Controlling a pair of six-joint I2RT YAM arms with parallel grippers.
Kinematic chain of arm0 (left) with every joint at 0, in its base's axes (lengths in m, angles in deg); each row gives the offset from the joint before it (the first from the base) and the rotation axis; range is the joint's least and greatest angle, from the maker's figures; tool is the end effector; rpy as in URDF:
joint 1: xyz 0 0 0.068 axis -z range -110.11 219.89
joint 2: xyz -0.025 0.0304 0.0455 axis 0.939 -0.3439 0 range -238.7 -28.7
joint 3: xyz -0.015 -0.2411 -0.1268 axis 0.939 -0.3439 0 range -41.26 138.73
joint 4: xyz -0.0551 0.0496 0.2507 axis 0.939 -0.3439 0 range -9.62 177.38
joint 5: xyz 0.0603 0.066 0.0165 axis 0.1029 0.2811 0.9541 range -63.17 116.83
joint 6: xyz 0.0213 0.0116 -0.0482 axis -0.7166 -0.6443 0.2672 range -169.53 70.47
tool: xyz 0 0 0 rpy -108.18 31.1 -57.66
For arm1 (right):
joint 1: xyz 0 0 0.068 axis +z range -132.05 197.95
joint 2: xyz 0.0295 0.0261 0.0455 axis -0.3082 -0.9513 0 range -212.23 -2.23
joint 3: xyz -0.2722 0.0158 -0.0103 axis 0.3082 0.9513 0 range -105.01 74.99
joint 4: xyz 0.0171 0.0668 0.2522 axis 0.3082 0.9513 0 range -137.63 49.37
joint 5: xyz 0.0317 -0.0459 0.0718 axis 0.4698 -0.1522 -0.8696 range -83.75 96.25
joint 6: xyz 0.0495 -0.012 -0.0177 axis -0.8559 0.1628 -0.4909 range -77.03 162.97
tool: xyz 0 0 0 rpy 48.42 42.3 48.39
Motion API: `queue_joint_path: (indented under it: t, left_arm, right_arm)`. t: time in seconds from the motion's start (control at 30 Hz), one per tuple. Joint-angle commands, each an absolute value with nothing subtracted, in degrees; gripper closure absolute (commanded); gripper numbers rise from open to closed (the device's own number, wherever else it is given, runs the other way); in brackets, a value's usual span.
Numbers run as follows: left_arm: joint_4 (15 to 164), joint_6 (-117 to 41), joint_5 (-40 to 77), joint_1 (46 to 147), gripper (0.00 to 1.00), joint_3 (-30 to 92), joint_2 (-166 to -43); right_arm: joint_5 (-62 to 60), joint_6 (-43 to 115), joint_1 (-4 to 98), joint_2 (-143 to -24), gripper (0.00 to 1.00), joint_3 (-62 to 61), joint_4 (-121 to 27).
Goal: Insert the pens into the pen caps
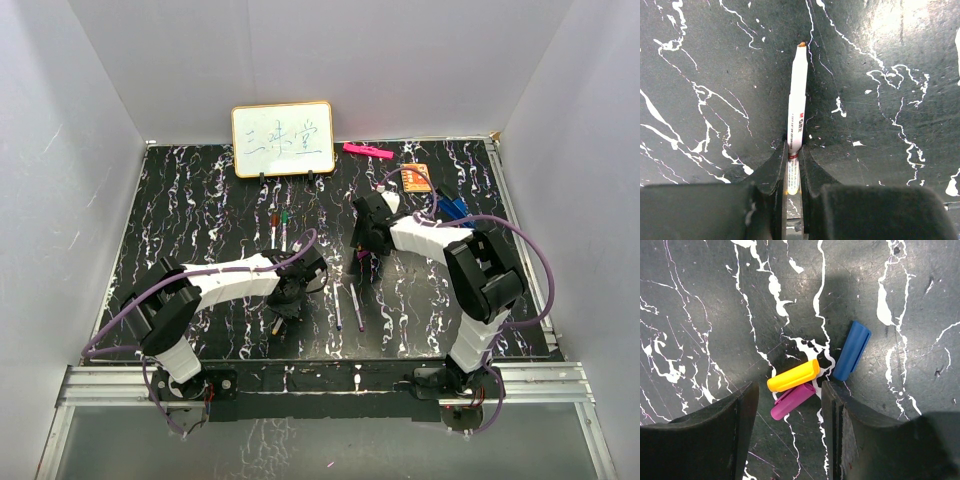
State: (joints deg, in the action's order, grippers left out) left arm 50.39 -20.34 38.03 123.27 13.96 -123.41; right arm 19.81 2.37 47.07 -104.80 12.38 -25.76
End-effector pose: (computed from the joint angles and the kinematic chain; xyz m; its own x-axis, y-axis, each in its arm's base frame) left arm 0.1811 -0.2320 0.1612 -0.8770 0.3782 -0.2963 0.3809 0.9232 0.0510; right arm 0.3143 0.1655 0.1641 -0.8297 0.2619 -0.4929 0.2153 0.9649 0.1503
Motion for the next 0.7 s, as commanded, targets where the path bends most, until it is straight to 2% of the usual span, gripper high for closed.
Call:
queue_joint_path:
  t: [0.0, 0.53, 0.67]
  left_arm:
    - [49.2, -20.5, 38.3, 123.4, 1.00, 13.1, -120.8]
    - [49.8, -20.7, 37.8, 123.5, 1.00, 13.1, -122.0]
    - [49.9, -20.7, 37.8, 123.5, 1.00, 13.1, -122.2]
  right_arm:
    - [21.7, 3.2, 46.9, -105.3, 0.49, 9.5, -28.2]
    - [20.8, 3.6, 46.8, -109.2, 0.53, 7.9, -29.3]
    - [20.3, 3.9, 46.9, -110.1, 0.61, 7.5, -29.0]
